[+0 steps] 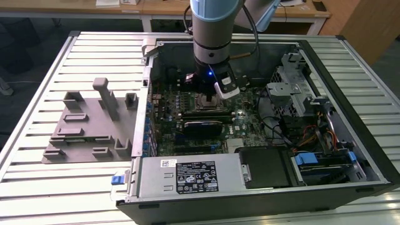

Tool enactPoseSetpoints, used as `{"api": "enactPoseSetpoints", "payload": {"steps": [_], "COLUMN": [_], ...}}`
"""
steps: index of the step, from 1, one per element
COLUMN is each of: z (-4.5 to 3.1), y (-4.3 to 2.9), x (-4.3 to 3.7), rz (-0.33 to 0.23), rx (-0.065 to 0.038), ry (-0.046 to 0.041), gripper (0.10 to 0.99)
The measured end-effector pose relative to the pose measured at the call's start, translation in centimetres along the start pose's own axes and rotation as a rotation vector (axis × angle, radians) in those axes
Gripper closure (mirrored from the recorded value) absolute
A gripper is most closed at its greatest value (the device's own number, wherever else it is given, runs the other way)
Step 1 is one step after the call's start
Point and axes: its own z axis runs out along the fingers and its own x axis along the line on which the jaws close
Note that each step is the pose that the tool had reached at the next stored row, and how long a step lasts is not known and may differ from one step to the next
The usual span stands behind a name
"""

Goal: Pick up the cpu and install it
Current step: 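Install the second cpu locking lever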

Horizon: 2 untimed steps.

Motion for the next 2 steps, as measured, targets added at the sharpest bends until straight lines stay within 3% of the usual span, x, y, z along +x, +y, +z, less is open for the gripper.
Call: {"api": "enactPoseSetpoints", "payload": {"steps": [2], "z": [0.0], "y": [0.0], "x": [0.0], "rz": [0.0], "rx": [0.0], "ry": [0.0], "gripper": [0.98]}}
